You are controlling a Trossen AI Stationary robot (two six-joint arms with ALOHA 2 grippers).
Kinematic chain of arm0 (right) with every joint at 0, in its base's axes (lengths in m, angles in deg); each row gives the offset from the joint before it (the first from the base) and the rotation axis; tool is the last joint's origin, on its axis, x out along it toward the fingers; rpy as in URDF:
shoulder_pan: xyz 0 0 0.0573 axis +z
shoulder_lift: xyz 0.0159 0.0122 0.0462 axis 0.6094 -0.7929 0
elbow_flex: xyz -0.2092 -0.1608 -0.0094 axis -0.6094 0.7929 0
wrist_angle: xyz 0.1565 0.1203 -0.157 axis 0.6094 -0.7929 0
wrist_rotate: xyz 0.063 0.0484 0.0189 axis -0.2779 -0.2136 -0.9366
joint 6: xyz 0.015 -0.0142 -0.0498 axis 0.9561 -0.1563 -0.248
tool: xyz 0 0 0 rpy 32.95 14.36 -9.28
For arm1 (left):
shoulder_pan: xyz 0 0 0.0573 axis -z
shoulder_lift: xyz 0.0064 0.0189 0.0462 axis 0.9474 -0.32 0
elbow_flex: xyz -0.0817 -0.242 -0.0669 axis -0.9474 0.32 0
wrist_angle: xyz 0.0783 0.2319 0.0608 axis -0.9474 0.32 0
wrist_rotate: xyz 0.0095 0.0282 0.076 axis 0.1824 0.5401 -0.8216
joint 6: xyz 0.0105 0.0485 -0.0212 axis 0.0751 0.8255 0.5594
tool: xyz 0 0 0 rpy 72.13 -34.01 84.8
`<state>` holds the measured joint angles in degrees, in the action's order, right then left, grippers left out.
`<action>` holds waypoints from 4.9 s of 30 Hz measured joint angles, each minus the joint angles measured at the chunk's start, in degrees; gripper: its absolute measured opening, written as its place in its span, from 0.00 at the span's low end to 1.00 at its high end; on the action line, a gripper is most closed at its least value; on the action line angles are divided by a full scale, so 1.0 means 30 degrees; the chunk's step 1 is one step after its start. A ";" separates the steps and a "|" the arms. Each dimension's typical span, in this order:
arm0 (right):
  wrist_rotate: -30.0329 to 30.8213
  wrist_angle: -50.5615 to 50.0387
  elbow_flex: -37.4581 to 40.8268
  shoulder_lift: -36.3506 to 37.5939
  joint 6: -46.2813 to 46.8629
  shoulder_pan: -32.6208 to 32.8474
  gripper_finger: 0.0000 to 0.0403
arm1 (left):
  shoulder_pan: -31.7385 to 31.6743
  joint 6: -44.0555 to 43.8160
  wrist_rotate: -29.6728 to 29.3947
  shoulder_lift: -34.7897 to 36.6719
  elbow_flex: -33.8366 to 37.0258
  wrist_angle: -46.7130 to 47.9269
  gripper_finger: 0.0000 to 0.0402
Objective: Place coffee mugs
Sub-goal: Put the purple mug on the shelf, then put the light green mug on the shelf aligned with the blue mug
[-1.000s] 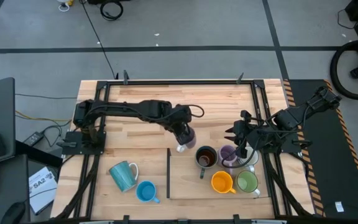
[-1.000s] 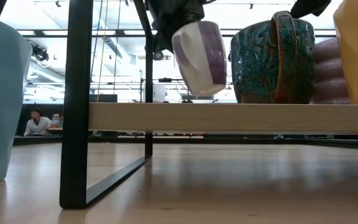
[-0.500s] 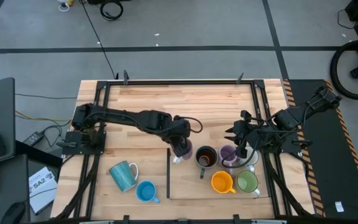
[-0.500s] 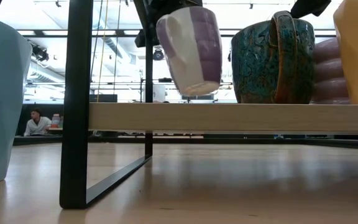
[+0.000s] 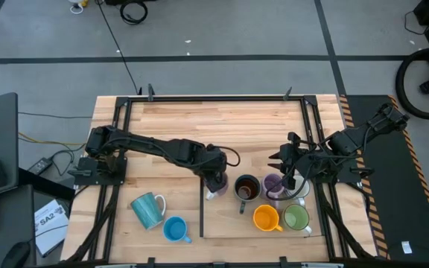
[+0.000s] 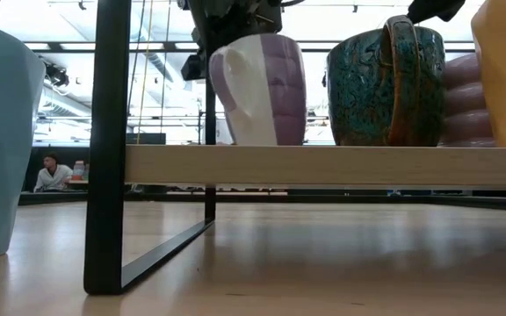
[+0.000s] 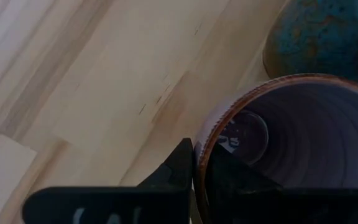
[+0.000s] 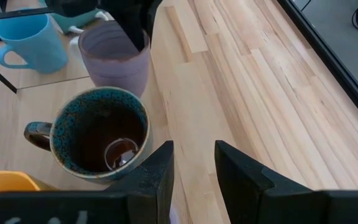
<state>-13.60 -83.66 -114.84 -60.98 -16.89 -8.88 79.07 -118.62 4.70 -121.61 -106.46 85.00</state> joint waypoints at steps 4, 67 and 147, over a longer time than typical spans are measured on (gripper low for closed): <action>0.0000 0.0000 0.0000 0.0000 0.0000 -0.0002 0.30 | 0.0082 -0.0005 -0.0035 0.0000 0.0523 -0.1018 0.08; 0.0000 -0.0007 -0.0007 -0.0006 -0.0364 0.0002 0.30 | 0.0632 0.0821 -0.0257 -0.0248 0.0625 -0.2388 0.11; -0.0868 0.0334 -0.0007 0.0000 -0.0342 0.0004 0.30 | 0.2933 -0.0974 0.5939 1.4908 1.1705 0.8307 0.28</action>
<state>-16.21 -82.66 -114.86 -60.98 -17.92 -8.86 87.87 -121.54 22.51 -76.88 -71.35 109.92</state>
